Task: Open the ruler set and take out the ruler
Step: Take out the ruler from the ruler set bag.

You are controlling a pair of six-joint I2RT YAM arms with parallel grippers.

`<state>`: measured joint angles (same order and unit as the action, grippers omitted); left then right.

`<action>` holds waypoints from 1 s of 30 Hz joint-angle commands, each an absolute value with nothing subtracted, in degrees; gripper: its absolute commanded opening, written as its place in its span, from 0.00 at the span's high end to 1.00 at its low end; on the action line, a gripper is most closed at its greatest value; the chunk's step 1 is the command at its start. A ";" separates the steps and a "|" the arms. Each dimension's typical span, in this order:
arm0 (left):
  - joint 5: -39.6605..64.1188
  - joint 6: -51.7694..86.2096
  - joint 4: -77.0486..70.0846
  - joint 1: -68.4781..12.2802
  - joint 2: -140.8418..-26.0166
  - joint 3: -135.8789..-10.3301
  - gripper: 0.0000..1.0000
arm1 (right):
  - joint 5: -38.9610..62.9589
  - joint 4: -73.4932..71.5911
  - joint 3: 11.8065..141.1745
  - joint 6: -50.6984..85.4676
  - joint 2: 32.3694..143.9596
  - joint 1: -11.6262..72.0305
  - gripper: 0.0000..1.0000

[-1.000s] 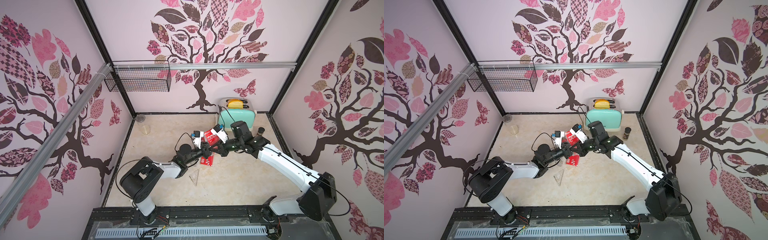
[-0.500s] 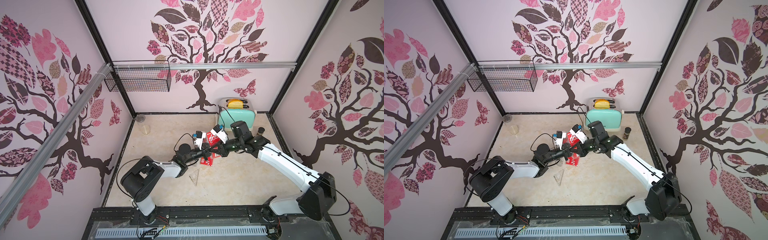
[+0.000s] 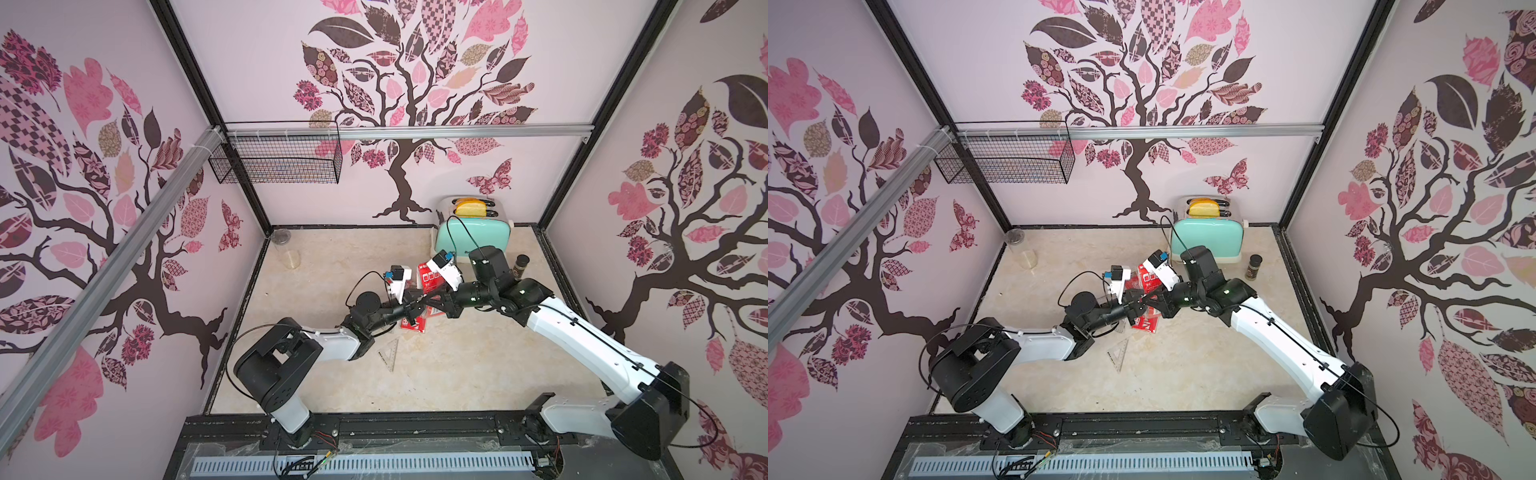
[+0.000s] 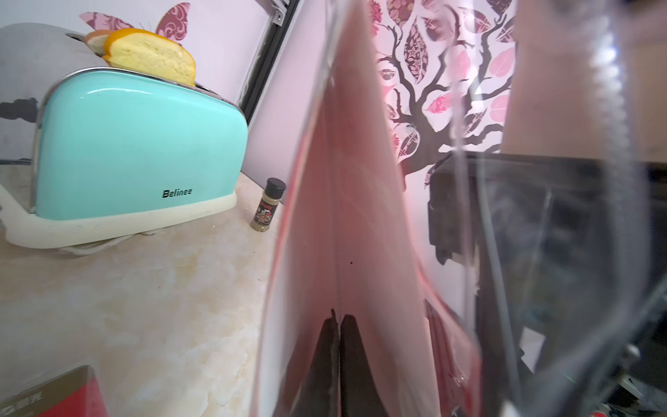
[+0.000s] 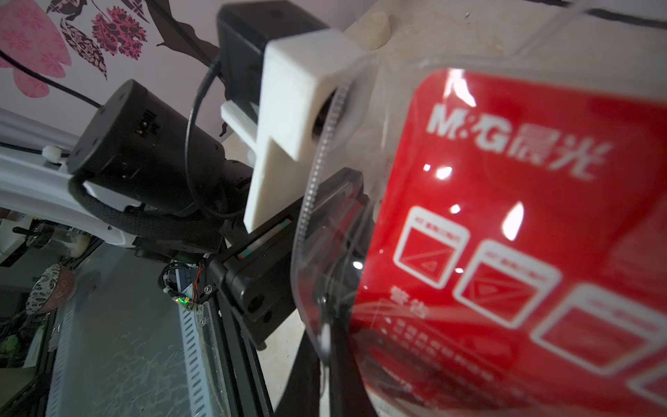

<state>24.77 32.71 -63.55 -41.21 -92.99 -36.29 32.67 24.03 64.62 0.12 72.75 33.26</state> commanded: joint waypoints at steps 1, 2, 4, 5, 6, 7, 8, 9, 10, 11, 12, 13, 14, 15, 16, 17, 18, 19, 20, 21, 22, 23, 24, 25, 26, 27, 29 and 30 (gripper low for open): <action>21.52 30.11 -58.95 -41.31 -90.29 -34.83 1.00 | 26.48 21.56 63.76 1.21 71.61 32.96 1.00; 21.07 29.91 -57.90 -41.32 -89.51 -34.80 1.00 | 24.76 21.18 63.34 1.48 71.76 33.03 1.00; 20.17 29.47 -56.28 -41.44 -88.15 -34.37 1.00 | 22.06 19.80 62.14 2.40 71.80 32.98 1.00; 19.64 29.23 -55.43 -41.40 -87.44 -34.20 1.00 | 20.88 19.30 61.81 2.75 71.89 32.97 1.00; 19.20 28.97 -54.28 -41.40 -86.74 -34.11 1.00 | 19.62 18.68 61.40 3.20 72.04 32.99 1.00; 19.01 28.64 -53.16 -41.40 -86.25 -34.19 1.00 | 18.47 18.11 61.11 3.66 72.15 32.96 1.00; 18.98 28.41 -51.96 -41.46 -85.67 -34.18 1.00 | 17.66 17.51 60.83 3.93 72.24 33.02 1.00; 19.00 28.26 -51.08 -41.46 -85.23 -34.34 1.00 | 17.61 16.99 60.52 3.95 72.37 32.96 1.00; 19.07 28.29 -50.16 -41.44 -84.91 -34.46 1.00 | 17.42 16.76 60.53 3.92 72.66 32.98 1.00; 19.07 28.17 -49.33 -41.42 -84.55 -34.41 1.00 | 17.09 16.55 60.42 3.93 72.84 32.98 1.00; 18.99 28.29 -48.77 -41.40 -84.24 -34.35 1.00 | 16.76 16.10 60.35 3.95 72.84 33.03 1.00; 18.98 28.31 -48.00 -41.40 -83.96 -34.42 1.00 | 16.66 15.71 60.05 3.96 72.84 33.03 1.00; 18.98 28.17 -46.64 -41.40 -83.66 -34.66 1.00 | 16.44 15.46 59.94 3.91 72.82 32.94 1.00; 19.14 28.04 -45.12 -41.40 -83.36 -34.94 1.00 | 16.21 15.25 59.85 3.95 72.86 33.00 1.00; 19.24 27.87 -43.78 -41.40 -83.19 -35.21 1.00 | 15.93 15.26 59.96 3.96 72.90 32.92 1.00; 19.17 27.58 -41.60 -41.40 -82.83 -35.65 1.00 | 15.54 15.36 60.11 3.68 73.04 32.97 1.00; 19.08 27.36 -39.71 -41.41 -82.54 -36.00 1.00 | 15.02 15.38 60.05 3.53 73.04 33.03 1.00; 19.09 27.25 -38.81 -41.44 -82.13 -35.95 1.00 | 14.78 15.33 60.05 3.47 72.97 32.98 1.00; 18.88 27.32 -38.07 -41.40 -81.78 -35.84 1.00 | 14.30 15.42 59.94 3.19 72.95 32.99 1.00; 18.81 27.39 -36.91 -41.41 -81.34 -35.98 1.00 | 13.77 15.40 60.05 3.02 72.95 32.87 1.00; 18.83 27.33 -35.86 -41.32 -80.94 -36.20 1.00 | 13.32 15.48 59.95 2.75 72.94 32.90 1.00; 18.90 27.33 -34.56 -41.31 -80.50 -36.42 1.00 | 12.78 15.63 60.04 2.43 73.03 32.94 1.00; 18.89 27.26 -33.02 -41.31 -80.05 -36.76 1.00 | 12.39 15.75 60.04 1.98 72.95 32.87 1.00; 19.05 27.16 -31.70 -41.22 -79.60 -37.06 1.00 | 11.82 15.71 59.88 1.73 72.79 32.87 1.00; 19.22 27.11 -29.53 -41.12 -79.04 -37.58 1.00 | 11.33 15.80 59.93 1.31 72.78 32.92 1.00; 19.69 26.83 -27.09 -40.88 -78.45 -38.16 1.00 | 10.90 15.99 60.08 0.83 72.74 32.87 1.00; 20.42 26.63 -22.70 -40.20 -77.50 -39.14 1.00 | 9.28 16.00 60.22 0.51 72.69 32.89 1.00; 21.12 26.54 -20.63 -39.72 -76.99 -39.63 1.00 | 8.99 15.93 60.25 0.09 72.68 32.93 1.00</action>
<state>18.41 28.08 -29.50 -40.51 -78.78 -38.26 14.06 17.63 59.20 1.80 73.03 33.36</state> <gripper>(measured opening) 0.049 0.077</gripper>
